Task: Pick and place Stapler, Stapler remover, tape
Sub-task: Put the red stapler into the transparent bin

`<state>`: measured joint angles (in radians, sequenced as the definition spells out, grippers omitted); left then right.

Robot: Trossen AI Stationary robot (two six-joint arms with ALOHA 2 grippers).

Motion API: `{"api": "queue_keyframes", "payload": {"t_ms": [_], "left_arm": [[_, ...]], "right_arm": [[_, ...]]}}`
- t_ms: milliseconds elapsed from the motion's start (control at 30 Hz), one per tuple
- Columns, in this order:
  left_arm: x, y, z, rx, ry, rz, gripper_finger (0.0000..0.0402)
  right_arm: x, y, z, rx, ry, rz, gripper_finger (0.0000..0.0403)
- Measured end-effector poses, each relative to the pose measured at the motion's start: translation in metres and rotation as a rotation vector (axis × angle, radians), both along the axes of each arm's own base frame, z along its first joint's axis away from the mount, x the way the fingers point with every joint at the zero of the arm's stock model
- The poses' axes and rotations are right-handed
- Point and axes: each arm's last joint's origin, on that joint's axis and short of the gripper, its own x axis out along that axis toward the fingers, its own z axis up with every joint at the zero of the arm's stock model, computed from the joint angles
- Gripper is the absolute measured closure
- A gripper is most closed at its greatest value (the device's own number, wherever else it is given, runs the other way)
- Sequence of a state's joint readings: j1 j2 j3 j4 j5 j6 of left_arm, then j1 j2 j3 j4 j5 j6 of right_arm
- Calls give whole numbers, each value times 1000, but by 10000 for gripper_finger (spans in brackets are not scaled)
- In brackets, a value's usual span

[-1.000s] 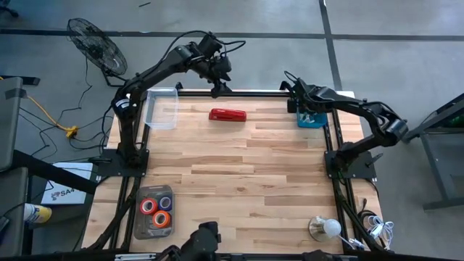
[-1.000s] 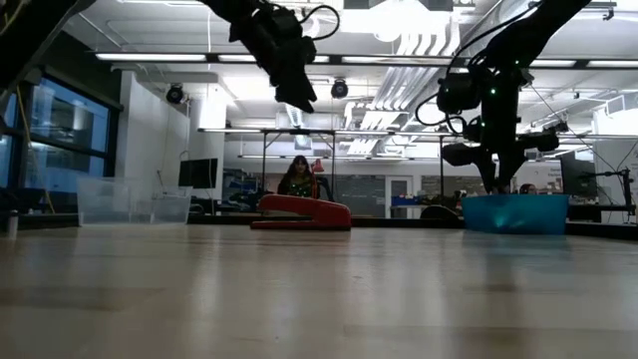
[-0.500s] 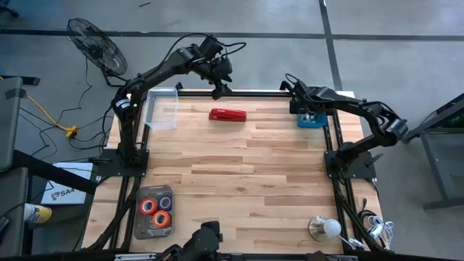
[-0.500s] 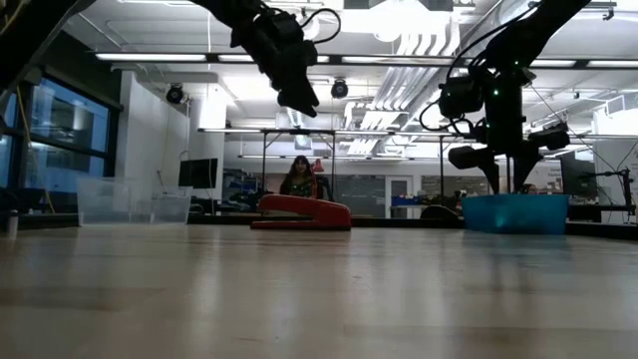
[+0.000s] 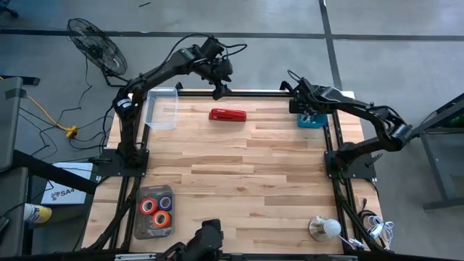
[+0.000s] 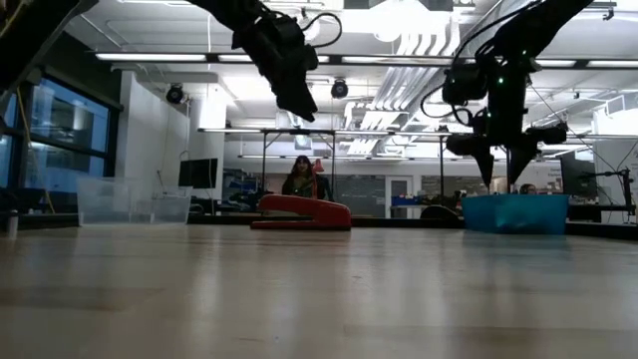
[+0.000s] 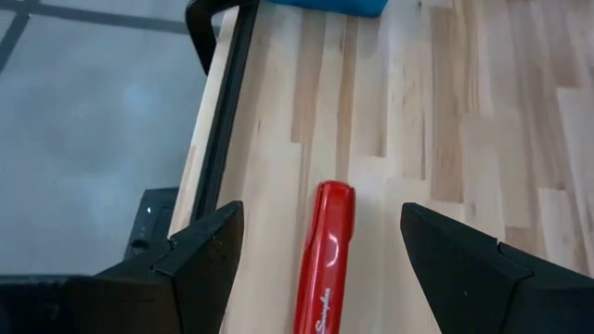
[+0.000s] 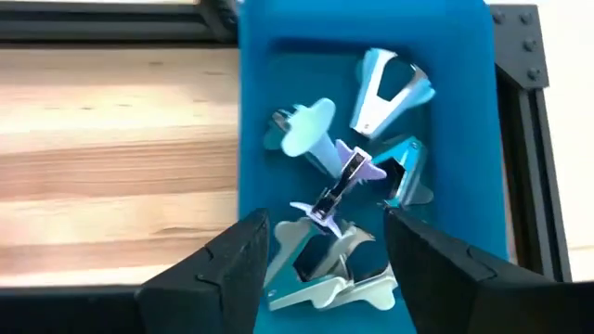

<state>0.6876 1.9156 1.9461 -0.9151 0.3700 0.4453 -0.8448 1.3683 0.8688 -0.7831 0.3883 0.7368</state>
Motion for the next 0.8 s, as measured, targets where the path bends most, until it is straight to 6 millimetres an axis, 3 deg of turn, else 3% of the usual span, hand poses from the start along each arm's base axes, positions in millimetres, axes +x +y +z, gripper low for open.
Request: {"api": "queue_keyframes", "payload": {"t_ms": [300,800], "left_arm": [[14,12,-34,-51,76,11,115],[28,16,-99,-63,420,95,115]], "right_arm": [[-2,8,22,-20,-168,115,199],[3,10,37,-61,-275,372,199]]}}
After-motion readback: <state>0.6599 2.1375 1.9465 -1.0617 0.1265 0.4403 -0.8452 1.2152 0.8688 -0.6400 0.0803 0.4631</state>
